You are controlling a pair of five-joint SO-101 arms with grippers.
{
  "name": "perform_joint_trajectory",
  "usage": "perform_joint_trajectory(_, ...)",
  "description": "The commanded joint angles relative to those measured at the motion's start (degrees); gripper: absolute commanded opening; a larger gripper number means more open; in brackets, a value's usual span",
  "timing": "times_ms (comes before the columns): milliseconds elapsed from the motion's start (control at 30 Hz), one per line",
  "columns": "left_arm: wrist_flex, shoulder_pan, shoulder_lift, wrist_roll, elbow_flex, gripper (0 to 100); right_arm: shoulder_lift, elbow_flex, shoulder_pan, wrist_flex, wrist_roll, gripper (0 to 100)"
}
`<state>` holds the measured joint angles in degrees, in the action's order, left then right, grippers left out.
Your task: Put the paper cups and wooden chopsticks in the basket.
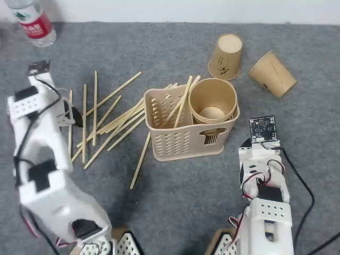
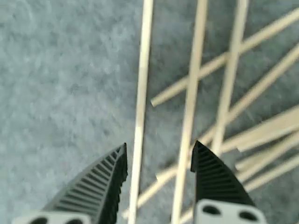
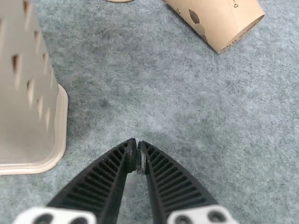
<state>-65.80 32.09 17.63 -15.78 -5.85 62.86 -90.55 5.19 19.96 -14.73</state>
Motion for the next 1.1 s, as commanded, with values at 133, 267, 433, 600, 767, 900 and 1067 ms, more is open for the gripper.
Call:
perform_joint_trajectory(133, 5.01, 2.46, 15.56, -2.99, 14.29, 18, 0.84, 0.35, -0.4, -1.19, -0.7, 1.5)
perform_joint_trajectory(267, 5.54, 2.11, 20.92, -4.92, 15.87, 18, 0.84, 0.35, -0.4, -1.19, -0.7, 1.5)
perform_joint_trajectory(433, 5.19, 2.11, 24.0, -4.84, 18.86, 18, 0.84, 0.35, -0.4, -1.19, -0.7, 1.5)
perform_joint_trajectory(600, 4.31, 2.55, 24.0, -5.36, 19.03, 18, 0.84, 0.35, -0.4, -1.19, -0.7, 1.5)
perform_joint_trajectory(767, 0.53, 2.55, 24.26, -11.96, 19.21, 11, 0.84, 0.35, -0.4, -1.19, -0.7, 1.5)
perform_joint_trajectory(900, 0.35, 2.64, 24.26, -13.71, 19.21, 4, 0.84, 0.35, -0.4, -1.19, -0.7, 1.5)
perform_joint_trajectory(1067, 0.35, 2.64, 24.35, -13.8, 19.21, 2, 0.84, 0.35, -0.4, -1.19, -0.7, 1.5)
